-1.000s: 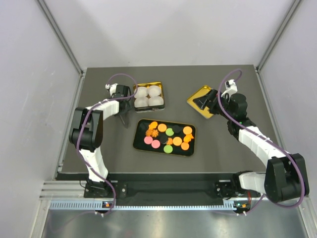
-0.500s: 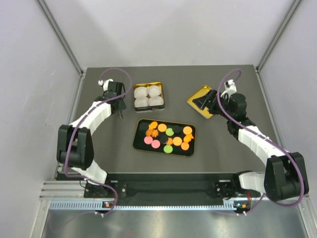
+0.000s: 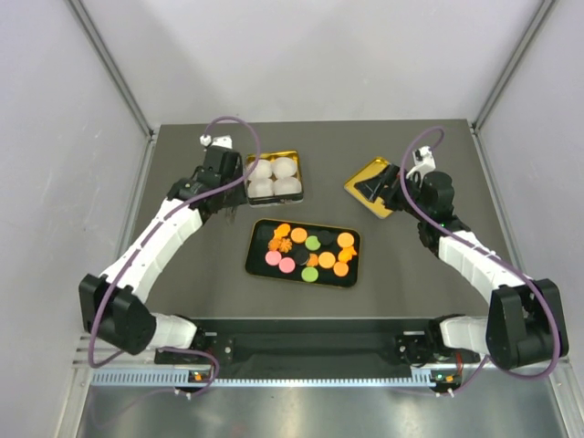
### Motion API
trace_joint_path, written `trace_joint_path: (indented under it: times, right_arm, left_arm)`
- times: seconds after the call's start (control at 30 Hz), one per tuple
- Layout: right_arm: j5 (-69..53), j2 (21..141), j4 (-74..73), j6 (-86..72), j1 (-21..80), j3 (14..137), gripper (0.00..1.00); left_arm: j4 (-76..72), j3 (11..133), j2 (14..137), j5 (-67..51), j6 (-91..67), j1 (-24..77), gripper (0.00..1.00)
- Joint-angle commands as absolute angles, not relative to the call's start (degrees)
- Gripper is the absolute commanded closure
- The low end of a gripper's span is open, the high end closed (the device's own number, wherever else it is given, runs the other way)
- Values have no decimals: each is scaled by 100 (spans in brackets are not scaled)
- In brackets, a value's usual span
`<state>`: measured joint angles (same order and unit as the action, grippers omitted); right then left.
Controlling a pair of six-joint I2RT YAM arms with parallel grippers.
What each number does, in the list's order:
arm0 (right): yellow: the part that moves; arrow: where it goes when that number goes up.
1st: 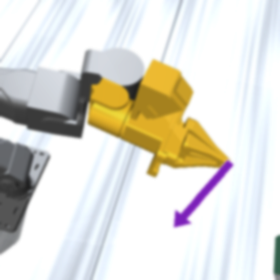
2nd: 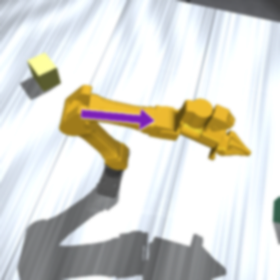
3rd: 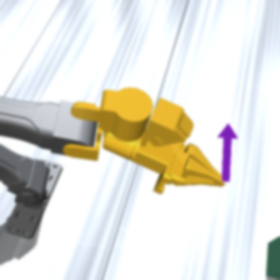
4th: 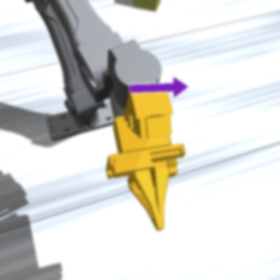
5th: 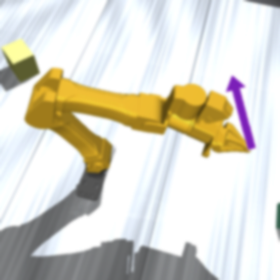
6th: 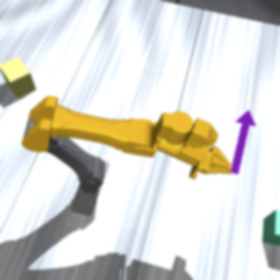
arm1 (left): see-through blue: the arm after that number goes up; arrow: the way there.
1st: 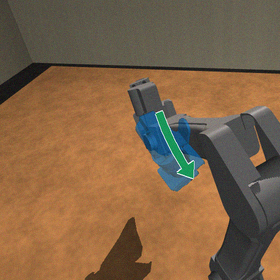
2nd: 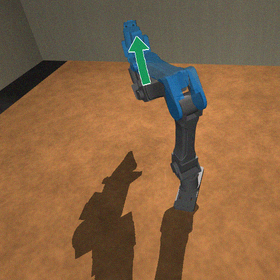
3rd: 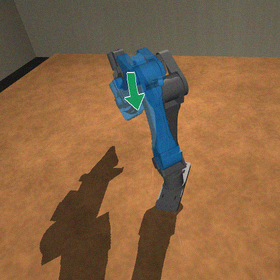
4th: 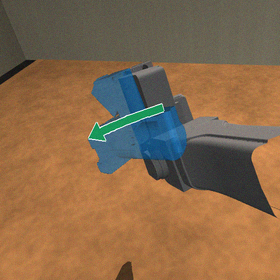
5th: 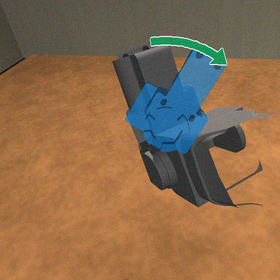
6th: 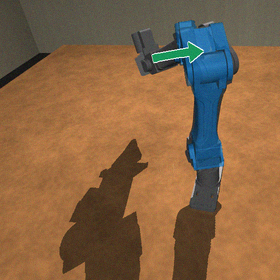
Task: Pack the cookies
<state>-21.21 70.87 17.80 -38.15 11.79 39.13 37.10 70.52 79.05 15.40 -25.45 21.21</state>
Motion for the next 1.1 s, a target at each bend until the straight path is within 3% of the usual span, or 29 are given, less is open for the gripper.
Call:
trace_joint_path:
  times: [0.0,0.33,1.07]
  right_arm:
    - [-2241,7145,2083,-3797,1204,4175,0]
    - [-2241,7207,2030,-3770,1230,4254,0]
    - [-2241,7356,1969,-3718,1309,4351,0]
  left_arm:
    - [4218,7531,7436,1459,-2277,2592,59]
    - [4966,7629,7374,1275,-2355,4050,60]
    - [5273,7031,7286,1265,-2724,4807,57]
